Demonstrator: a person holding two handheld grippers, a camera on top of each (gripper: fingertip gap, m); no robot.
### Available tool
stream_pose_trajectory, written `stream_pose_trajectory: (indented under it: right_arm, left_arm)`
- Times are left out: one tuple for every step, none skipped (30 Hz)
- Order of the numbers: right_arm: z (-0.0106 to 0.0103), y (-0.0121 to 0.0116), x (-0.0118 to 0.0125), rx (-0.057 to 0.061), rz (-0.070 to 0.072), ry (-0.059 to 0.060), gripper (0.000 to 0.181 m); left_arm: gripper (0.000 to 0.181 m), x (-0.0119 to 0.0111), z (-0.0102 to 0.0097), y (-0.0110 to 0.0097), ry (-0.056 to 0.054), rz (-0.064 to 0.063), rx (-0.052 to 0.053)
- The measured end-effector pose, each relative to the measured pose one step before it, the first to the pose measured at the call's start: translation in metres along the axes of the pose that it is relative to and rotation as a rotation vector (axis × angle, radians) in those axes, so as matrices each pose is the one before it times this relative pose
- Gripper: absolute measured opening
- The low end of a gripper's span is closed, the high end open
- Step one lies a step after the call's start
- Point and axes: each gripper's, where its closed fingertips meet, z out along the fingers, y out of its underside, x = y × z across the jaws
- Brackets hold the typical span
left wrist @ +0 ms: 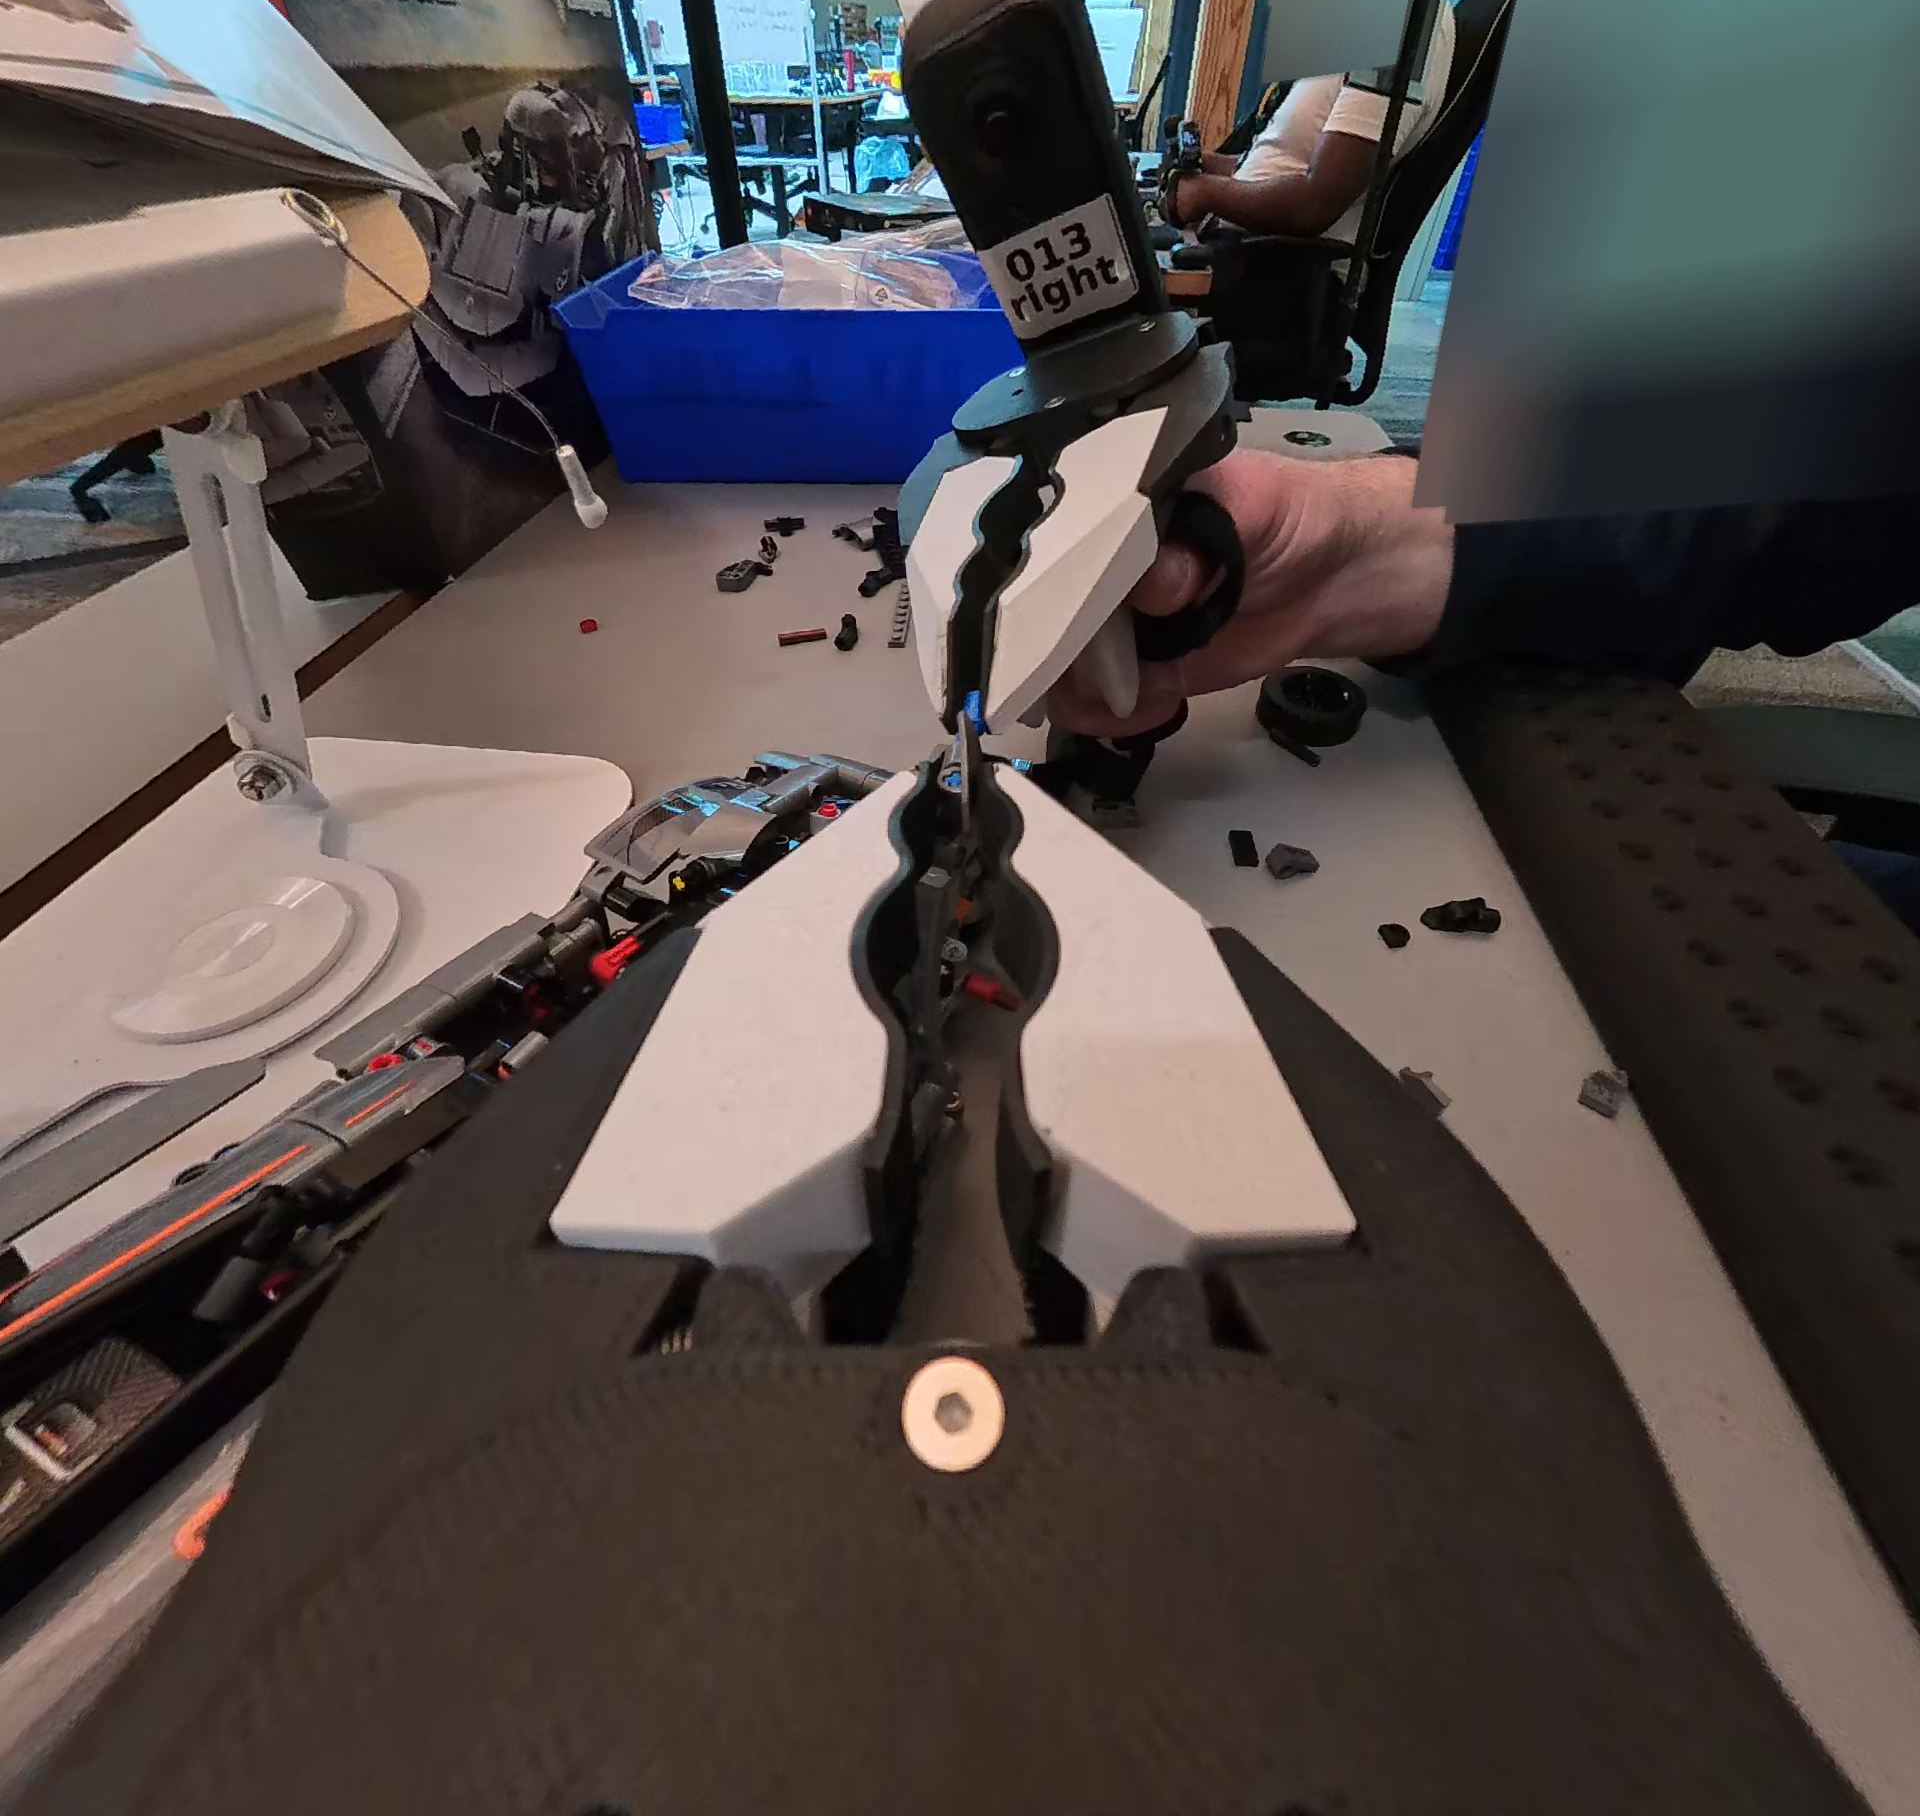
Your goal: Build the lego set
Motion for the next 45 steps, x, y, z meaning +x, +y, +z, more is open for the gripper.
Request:
stream_pose_trajectory:
  right_arm:
    - [0.00013, -0.00011, 0.00007, 0.003, 0.0033, -0.002, 0.001]
    - [0.0, -0.00076, 0.00033, 0.0061, -0.0012, 0.0026, 0.002]
    - [0.00035, -0.00016, -0.00001, 0.0028, -0.0011, 0.002, 0.002]
    - [0.00039, 0.00051, -0.00028, -0.0018, 0.004, -0.0041, 0.001]
    - [0.00018, -0.00033, 0.00006, 0.0044, 0.0061, -0.0031, 0.002]
    - [0.00031, -0.00057, 0.0006, 0.0072, 0.004, 0.0023, 0.002]
    - [0.0004, 0.00001, 0.00026, 0.0022, 0.0012, 0.001, 0.002]
    - [0.00042, 0.00014, 0.00004, -0.0008, -0.0028, 0.0002, 0.002]
    - [0.00043, -0.00034, 0.00033, 0.0036, -0.007, 0.0041, 0.002]
    - [0.00037, -0.00051, 0.00027, 0.005, -0.0091, 0.0046, 0.001]
    - [0.00029, -0.00031, -0.00002, 0.0023, -0.0132, 0.0036, 0.002]
    - [0.00023, -0.00043, -0.00002, 0.0024, -0.016, 0.0046, 0.001]
    - [0.00022, -0.00042, -0.00017, 0.0033, -0.0133, 0.0037, 0.002]
    - [0.00025, -0.00028, -0.00023, 0.0023, -0.0093, 0.0015, 0.002]
    - [0.00025, -0.00029, -0.00002, 0.0014, -0.0073, 0.0013, 0.002]
    - [0.00032, -0.00029, 0.00003, 0.0016, -0.0046, 0.0015, 0.002]
    - [0.00032, -0.00022, -0.00001, 0.0004, 0.0033, -0.0014, 0.002]
    - [-0.00004, -0.00011, 0.00003, -0.0011, 0.0138, -0.0052, 0.002]
    - [-0.00006, -0.00008, 0.0002, -0.0009, 0.0194, -0.0038, 0.001]
    - [0.00003, -0.00004, 0.00008, -0.0001, 0.0111, 0.0009, 0.001]
    - [0.00016, -0.00012, -0.00017, -0.0008, -0.0071, 0.0055, 0.001]
    - [0.00031, -0.00021, -0.00014, -0.0003, -0.0165, 0.0074, 0.002]
    - [0.00044, 0.00002, -0.00002, -0.0014, -0.014, 0.0057, 0.002]
    - [0.00021, 0.00011, -0.00004, -0.0022, -0.0105, 0.0024, 0.001]
    - [-0.00004, 0.00012, 0.00028, -0.0016, -0.0123, 0.0031, 0.001]
    - [-0.00002, 0.00007, 0.00017, -0.0034, -0.0233, 0.0084, 0.001]
    - [0.00023, 0.00032, -0.00021, -0.0064, -0.0342, 0.0101, 0.001]
    - [0.00027, 0.00021, -0.00041, -0.006, -0.0269, 0.0047, 0.001]
    - [0.00015, 0.00009, -0.00012, -0.0015, -0.0128, 0.0001, 0.001]
    - [0.00004, 0.00025, -0.00003, 0.0024, -0.0071, -0.0019, 0.001]
    - [0.00002, 0.00039, -0.00025, 0.0002, -0.0103, -0.0031, 0.001]
    - [-0.00007, 0.00031, -0.00029, -0.0035, -0.0173, -0.0006, 0.001]
    - [0.00008, -0.00001, -0.00001, -0.0025, -0.0218, 0.0024, 0.001]
    - [0.00018, 0.00008, -0.00023, -0.0016, -0.0264, 0.0013, 0.001]
    - [0.0004, 0.00025, -0.00033, -0.0021, -0.0278, -0.0014, 0.001]
    - [0.00035, -0.00001, -0.00025, -0.0007, -0.0247, -0.001, 0.001]
    - [0.00026, -0.00038, 0.0, 0.0009, -0.0202, -0.0008, 0.001]
    - [0.00016, -0.00007, -0.00012, -0.0002, -0.0126, -0.0032, 0.001]
    - [0.0002, -0.00001, -0.00012, -0.0001, -0.0088, -0.0057, 0.001]
    - [0.0001, 0.00008, -0.0001, 0.0001, -0.0118, -0.0058, 0.001]
    - [0.00025, 0.00014, -0.00005, -0.0005, -0.0111, -0.0049, 0.001]
    - [0.00016, 0.00027, -0.00014, -0.003, -0.0031, -0.0057, 0.001]
    - [0.00005, 0.00039, -0.00003, -0.0023, 0.0022, -0.0069, 0.001]
    - [0.0, 0.00076, 0.00011, -0.0005, 0.0105, -0.0085, 0.002]
    - [-0.00011, 0.00051, -0.0004, -0.0004, 0.0166, -0.01, 0.001]
  left_arm:
    - [0.004, -0.00026, -0.00024, -0.00001, 0.0021, -0.0044, 0.0028]
    - [0.004, -0.00027, 0.00021, -0.00014, 0.0, -0.0037, 0.004]
    - [0.004, -0.00019, -0.00018, -0.00017, 0.0018, -0.0048, 0.0039]
    - [0.004, 0.00021, -0.00065, 0.0002, 0.0056, -0.005, 0.0024]
    - [0.004, -0.00026, -0.00022, -0.00011, 0.0015, -0.0043, 0.0034]
    - [0.004, -0.00069, 0.00003, -0.00014, -0.0018, -0.0045, 0.0041]
    - [0.004, -0.00035, -0.00044, 0.00016, 0.0032, -0.0072, 0.0022]
    - [0.004, -0.00006, -0.00052, 0.00005, 0.0046, -0.0074, 0.0038]
    - [0.004, -0.00072, -0.00017, -0.00013, -0.0003, -0.006, 0.0048]
    - [0.004, -0.00054, -0.00026, -0.00017, 0.0019, -0.0088, 0.0058]
    - [0.004, -0.00008, -0.0002, -0.00018, 0.0061, -0.0113, 0.0062]
    - [0.004, -0.00023, -0.00016, -0.00019, 0.0042, -0.009, 0.007]
    - [0.004, -0.00012, -0.00025, -0.00018, 0.0049, -0.009, 0.0061]
    - [0.004, 0.00003, -0.00026, -0.00014, 0.0063, -0.0097, 0.0048]
    - [0.004, -0.00002, -0.00034, -0.00015, 0.0057, -0.0086, 0.0041]
    - [0.004, -0.00024, -0.00029, -0.00015, 0.0042, -0.0072, 0.0049]
    - [0.004, -0.00029, -0.00028, -0.00014, 0.0016, -0.0029, 0.0045]
    - [0.004, 0.00026, -0.00004, -0.00005, 0.0, 0.0028, 0.0024]
    - [0.004, -0.0001, 0.00013, 0.00011, -0.0025, 0.0036, -0.0005]
    - [0.004, -0.0001, 0.00008, 0.00008, -0.0023, 0.0029, -0.0011]
    - [0.004, 0.00017, -0.00007, -0.0001, 0.0025, -0.0021, 0.0013]
    - [0.004, -0.00011, -0.00036, 0.00002, 0.0048, -0.009, 0.0027]
    - [0.004, -0.0003, -0.00024, -0.00003, 0.0058, -0.0116, 0.0038]
    - [0.004, -0.00011, -0.00022, 0.0001, 0.0053, -0.0082, 0.0033]
    - [0.004, -0.00022, 0.00009, 0.00001, 0.0023, -0.0048, 0.0027]
    - [0.004, -0.00017, 0.00028, 0.00006, 0.0019, -0.0057, 0.0014]
    - [0.004, 0.00009, -0.00027, 0.00007, 0.0049, -0.0066, 0.0006]
    - [0.004, 0.00022, -0.0004, 0.00016, 0.0069, -0.0066, 0.0014]
    - [0.004, 0.00015, -0.00007, 0.00007, 0.0049, -0.0066, 0.0021]
    - [0.004, -0.00014, 0.00002, 0.00017, 0.0038, -0.0061, 0.0018]
    - [0.004, 0.00035, -0.00012, 0.0002, 0.0075, -0.0072, 0.0014]
    - [0.004, 0.00022, -0.00003, 0.0002, 0.0067, -0.0068, 0.0013]
    - [0.004, -0.00009, 0.00006, -0.00015, 0.0023, -0.0038, 0.0031]
    - [0.004, -0.00004, -0.00013, 0.00008, 0.0035, -0.0046, 0.0004]
    - [0.004, 0.00048, -0.00002, 0.00005, 0.0062, -0.0031, -0.0005]
    - [0.004, -0.00004, -0.0001, 0.00007, 0.0016, -0.0006, -0.0002]
    - [0.004, -0.00001, -0.00023, -0.00013, 0.0029, -0.003, 0.0009]
    - [0.004, -0.00004, -0.0002, -0.0001, 0.0027, -0.0025, -0.0001]
    - [0.004, -0.00004, -0.0002, 0.00007, 0.0021, 0.0001, -0.0002]
    - [0.004, 0.00012, -0.00011, 0.00001, 0.0021, -0.001, 0.0011]
    - [0.004, 0.00002, -0.0001, 0.00015, 0.0025, -0.0015, -0.0003]
    - [0.004, -0.00009, -0.00016, 0.00018, 0.0014, 0.001, -0.0009]
    - [0.004, 0.00024, -0.0001, 0.00006, 0.0033, 0.0, 0.0]
    - [0.004, -0.00029, 0.0002, 0.00027, -0.0012, 0.0, -0.0015]
    - [0.004, 0.00045, 0.00015, 0.00014, 0.0025, 0.0013, -0.0008]
